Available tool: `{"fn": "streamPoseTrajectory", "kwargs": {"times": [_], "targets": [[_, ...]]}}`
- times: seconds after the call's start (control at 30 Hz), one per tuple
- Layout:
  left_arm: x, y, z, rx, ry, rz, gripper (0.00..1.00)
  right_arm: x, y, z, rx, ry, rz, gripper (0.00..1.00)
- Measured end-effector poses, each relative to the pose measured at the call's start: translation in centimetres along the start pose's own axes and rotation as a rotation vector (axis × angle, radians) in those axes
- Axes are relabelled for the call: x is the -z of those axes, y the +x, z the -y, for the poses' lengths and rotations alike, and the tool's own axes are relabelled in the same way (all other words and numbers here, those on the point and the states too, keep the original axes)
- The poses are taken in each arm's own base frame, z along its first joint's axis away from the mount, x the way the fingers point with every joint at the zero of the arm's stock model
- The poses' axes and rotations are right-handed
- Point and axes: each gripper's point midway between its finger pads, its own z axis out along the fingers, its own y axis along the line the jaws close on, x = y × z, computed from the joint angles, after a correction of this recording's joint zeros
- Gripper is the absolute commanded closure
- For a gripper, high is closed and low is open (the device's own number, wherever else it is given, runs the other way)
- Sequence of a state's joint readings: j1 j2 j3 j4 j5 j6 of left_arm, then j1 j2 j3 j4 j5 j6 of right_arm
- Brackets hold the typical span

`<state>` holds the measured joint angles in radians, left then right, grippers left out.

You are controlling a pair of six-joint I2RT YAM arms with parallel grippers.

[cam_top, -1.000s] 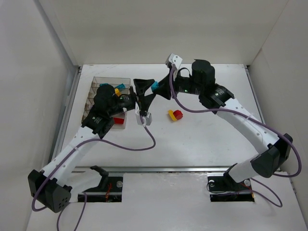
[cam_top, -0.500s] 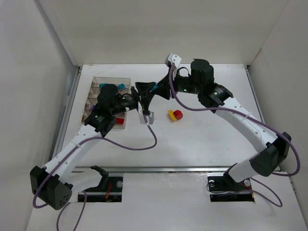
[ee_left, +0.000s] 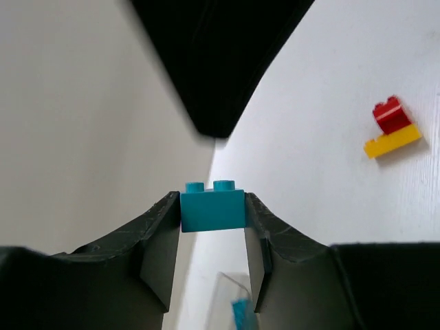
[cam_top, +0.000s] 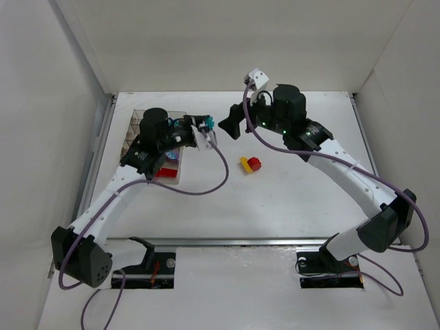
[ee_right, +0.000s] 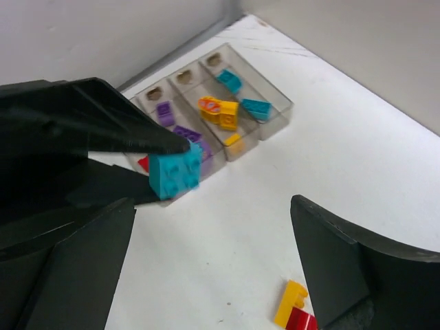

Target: Sort the legos into containers by color

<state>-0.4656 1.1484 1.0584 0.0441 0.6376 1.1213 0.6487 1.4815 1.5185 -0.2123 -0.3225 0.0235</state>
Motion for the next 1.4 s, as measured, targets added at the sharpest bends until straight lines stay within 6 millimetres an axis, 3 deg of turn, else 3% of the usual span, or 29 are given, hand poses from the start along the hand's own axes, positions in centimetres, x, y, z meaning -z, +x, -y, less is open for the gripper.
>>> {"fn": "streamPoseTrajectory", "kwargs": {"times": [0.1,0.3,0.47,0.6,0.77,0.8,0.83,0.87,0.97,1.2,1.4], "targets": [[0.3,4.6,-0.3,0.215,-0.009,-0.105,1.00,0.4,0.4,2.9,-0.076,0.144,0.003,0.00],[1.7,16.4,0.7,0.734,-0.057,-0.337,1.00,2.3,1.6,9.5,-0.193,0.399,0.016,0.00],[2.8,26.3,0.4,1.086,-0.210,-0.517,1.00,2.6,2.4,10.6,-0.225,0.446,0.009,0.00],[3.2,31.7,-0.6,1.213,-0.330,-0.591,1.00,2.5,3.0,10.8,-0.230,0.450,-0.002,0.00],[2.9,34.5,-1.3,1.252,-0.410,-0.630,0.99,2.0,4.0,11.5,-0.225,0.460,-0.028,0.00],[2.8,35.0,-1.5,1.255,-0.420,-0.635,0.94,1.9,4.3,11.8,-0.225,0.465,-0.035,0.00],[2.6,35.4,-1.7,1.256,-0.430,-0.636,0.77,1.7,4.6,12.0,-0.227,0.468,-0.042,0.00],[2.5,35.8,-1.9,1.254,-0.440,-0.638,0.69,1.6,4.9,12.3,-0.228,0.471,-0.049,0.00],[2.4,36.7,-1.5,1.260,-0.450,-0.653,0.57,1.1,5.7,13.0,-0.229,0.476,-0.070,0.00],[2.1,38.7,-1.2,1.260,-0.456,-0.697,0.48,0.3,5.6,13.8,-0.220,0.470,-0.076,0.00],[2.4,38.9,-0.8,1.229,-0.439,-0.719,0.48,0.4,5.7,13.8,-0.202,0.465,-0.080,0.00]]}}
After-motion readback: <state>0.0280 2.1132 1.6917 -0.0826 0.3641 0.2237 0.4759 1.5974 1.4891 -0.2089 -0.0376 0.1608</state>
